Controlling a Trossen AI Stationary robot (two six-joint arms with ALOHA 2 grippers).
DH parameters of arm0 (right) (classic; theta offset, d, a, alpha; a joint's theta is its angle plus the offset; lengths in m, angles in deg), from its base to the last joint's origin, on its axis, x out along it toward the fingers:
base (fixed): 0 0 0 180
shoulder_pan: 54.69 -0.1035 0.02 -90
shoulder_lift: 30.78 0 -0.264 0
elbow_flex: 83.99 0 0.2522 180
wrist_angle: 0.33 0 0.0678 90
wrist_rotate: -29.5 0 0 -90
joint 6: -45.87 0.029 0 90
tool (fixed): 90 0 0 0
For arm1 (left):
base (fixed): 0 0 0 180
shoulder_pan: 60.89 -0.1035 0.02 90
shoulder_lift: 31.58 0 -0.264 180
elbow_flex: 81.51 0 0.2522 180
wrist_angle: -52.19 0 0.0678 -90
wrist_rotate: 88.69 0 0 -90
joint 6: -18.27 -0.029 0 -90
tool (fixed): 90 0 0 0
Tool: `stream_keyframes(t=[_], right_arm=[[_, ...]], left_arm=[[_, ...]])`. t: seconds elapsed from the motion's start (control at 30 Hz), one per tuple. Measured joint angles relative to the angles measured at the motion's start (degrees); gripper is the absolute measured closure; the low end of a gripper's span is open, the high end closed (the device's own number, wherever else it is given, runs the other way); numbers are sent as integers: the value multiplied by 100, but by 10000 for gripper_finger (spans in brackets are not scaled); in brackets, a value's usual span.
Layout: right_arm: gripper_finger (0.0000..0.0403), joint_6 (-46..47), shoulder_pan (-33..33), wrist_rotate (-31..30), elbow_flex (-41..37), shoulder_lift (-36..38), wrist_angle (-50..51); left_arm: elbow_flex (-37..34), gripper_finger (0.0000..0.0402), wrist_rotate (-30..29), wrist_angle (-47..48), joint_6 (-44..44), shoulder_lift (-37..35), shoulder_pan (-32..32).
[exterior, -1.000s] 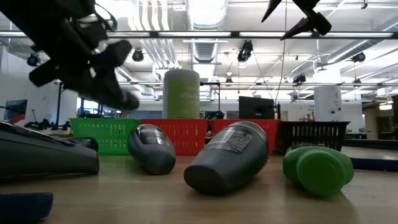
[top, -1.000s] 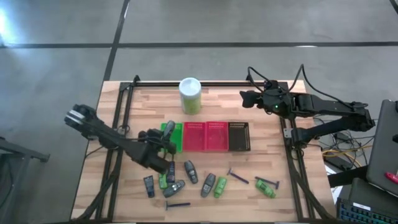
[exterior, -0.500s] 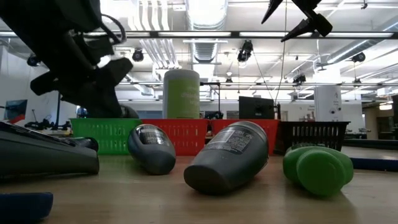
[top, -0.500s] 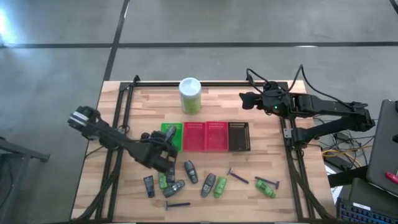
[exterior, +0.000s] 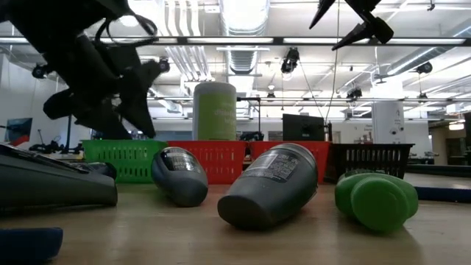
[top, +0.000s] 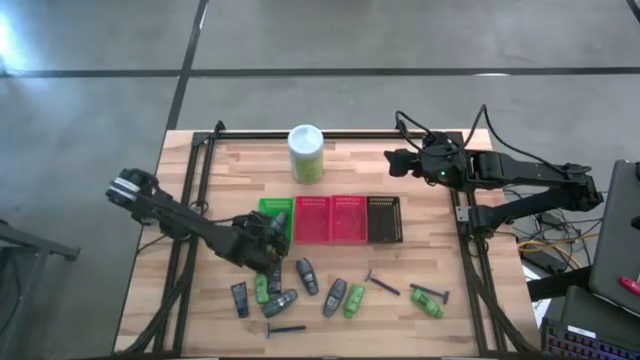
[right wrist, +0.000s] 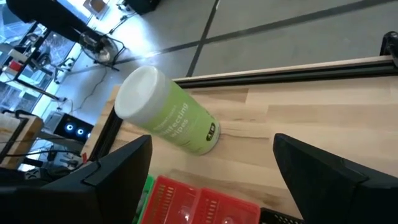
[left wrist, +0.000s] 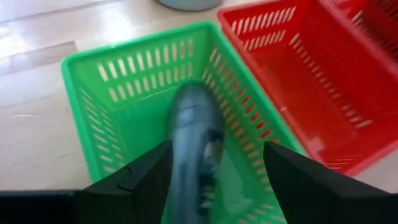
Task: Pick & Place Travel size toiletries
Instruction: Put the gray deodorant into the green bin
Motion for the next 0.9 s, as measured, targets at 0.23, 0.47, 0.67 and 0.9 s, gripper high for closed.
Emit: stream_keyframes(t=[0.23, 0.47, 0.67, 0.9], right_arm=[[50, -19, 2, 1321, -83, -21, 239], [60, -14, -150, 2163, -229, -288, 647], [73, -245, -350, 2318, -238, -598, 634], [61, -337, -416, 2783, -240, -1115, 601]], left_arm=[[271, 140, 140, 38, -872, -903, 58], [276, 140, 2294, 995, -997, -1468, 357], [272, 140, 4182, 1467, -926, -1534, 996], [154, 140, 4090, 229, -1962, -1500, 1019]])
